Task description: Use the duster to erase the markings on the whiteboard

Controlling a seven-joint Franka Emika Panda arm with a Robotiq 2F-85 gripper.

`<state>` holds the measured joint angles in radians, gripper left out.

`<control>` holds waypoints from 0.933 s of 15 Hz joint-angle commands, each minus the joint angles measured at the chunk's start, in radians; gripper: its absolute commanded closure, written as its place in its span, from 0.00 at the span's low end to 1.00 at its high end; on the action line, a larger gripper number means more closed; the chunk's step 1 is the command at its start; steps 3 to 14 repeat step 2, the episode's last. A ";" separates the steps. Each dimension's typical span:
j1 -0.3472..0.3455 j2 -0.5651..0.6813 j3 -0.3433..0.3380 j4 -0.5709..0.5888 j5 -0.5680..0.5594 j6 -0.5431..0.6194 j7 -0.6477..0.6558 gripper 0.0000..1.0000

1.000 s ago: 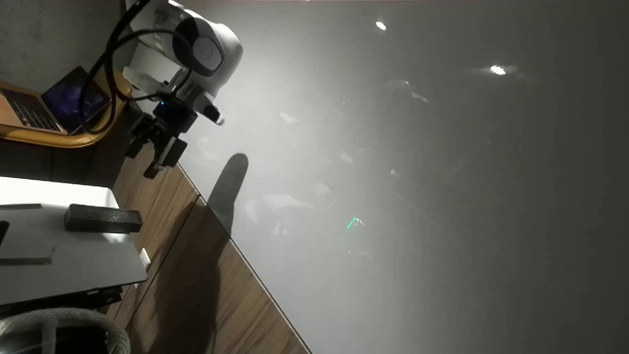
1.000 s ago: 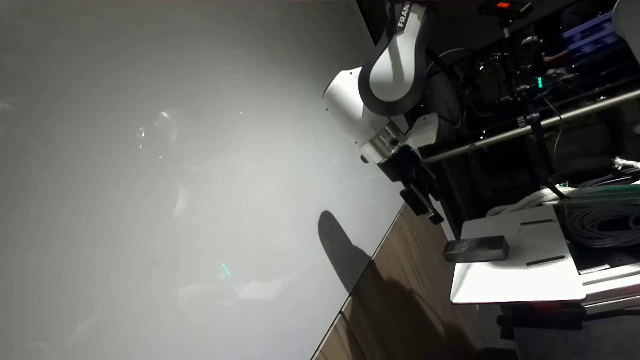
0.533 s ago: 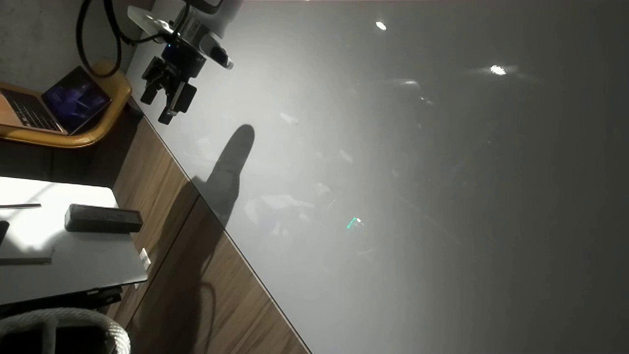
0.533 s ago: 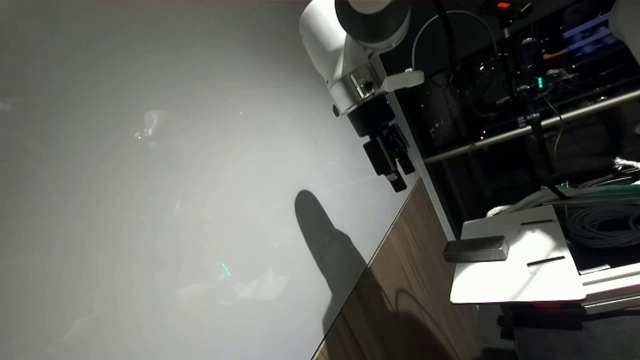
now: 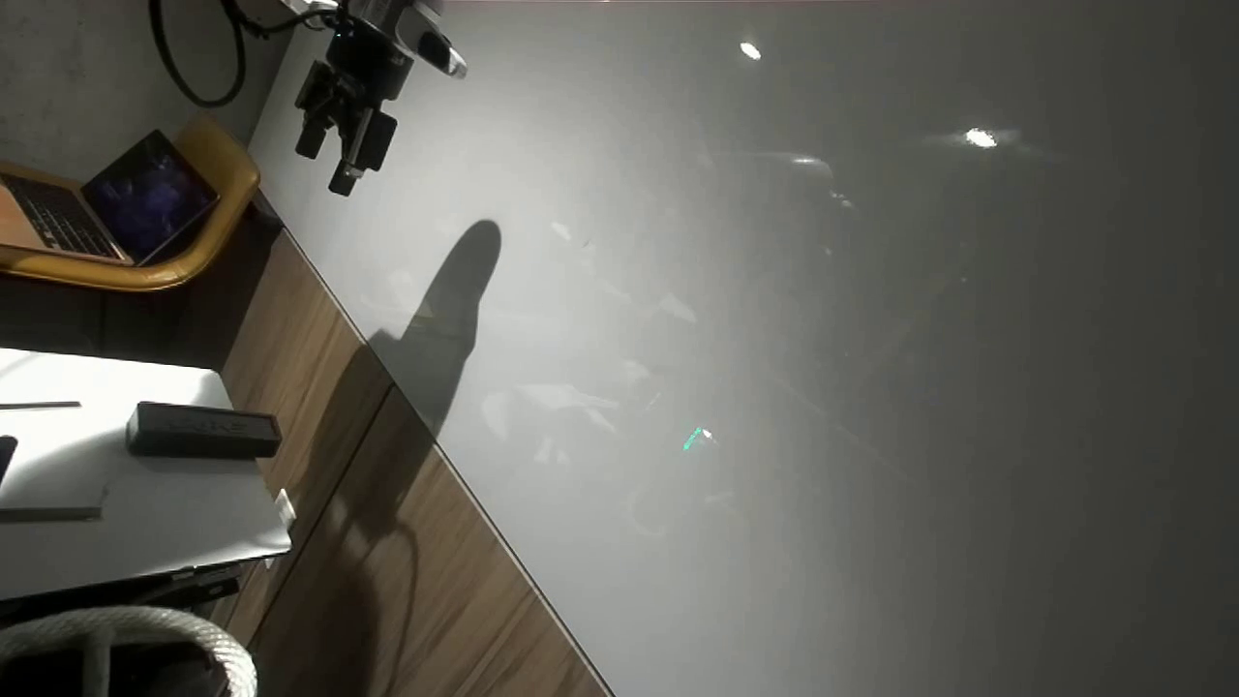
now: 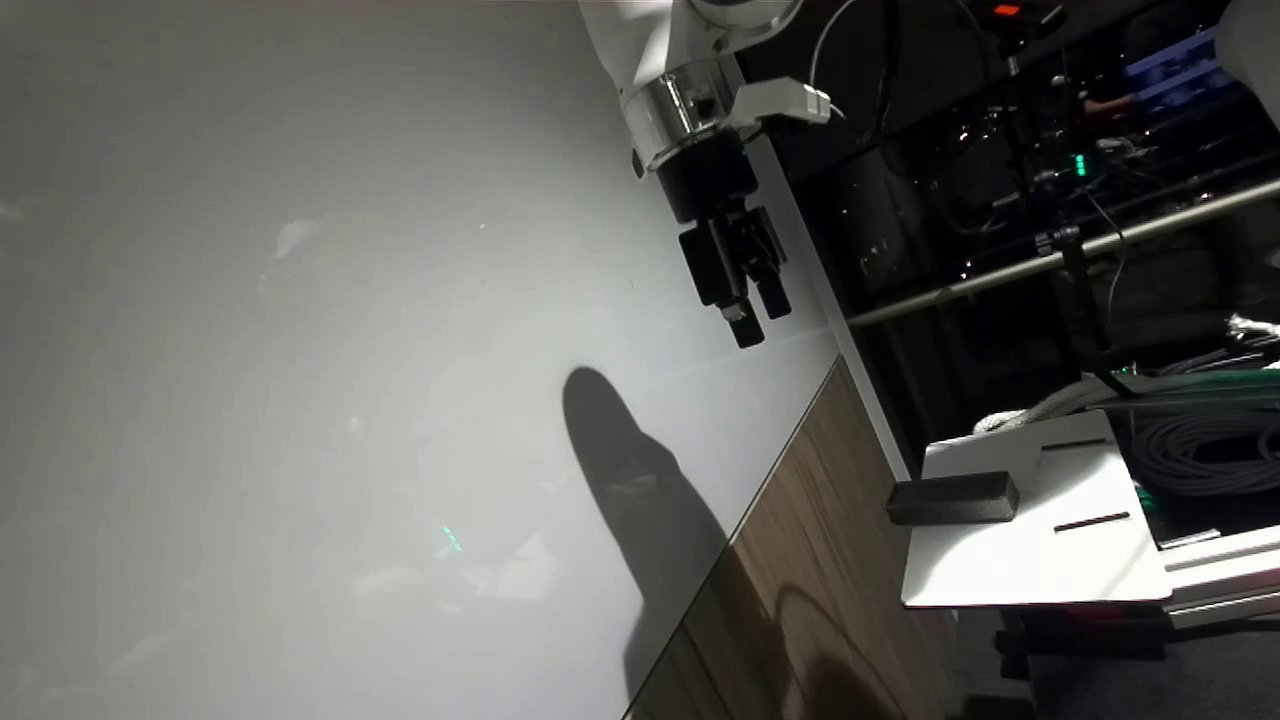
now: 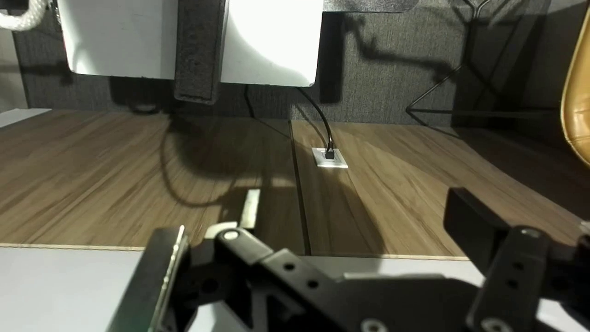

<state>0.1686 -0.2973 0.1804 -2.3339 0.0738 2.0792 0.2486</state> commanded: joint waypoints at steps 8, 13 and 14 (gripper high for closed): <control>-0.007 0.000 0.007 0.002 0.002 -0.002 -0.002 0.00; -0.007 0.000 0.007 0.002 0.002 -0.002 -0.002 0.00; -0.007 0.000 0.007 0.002 0.002 -0.002 -0.002 0.00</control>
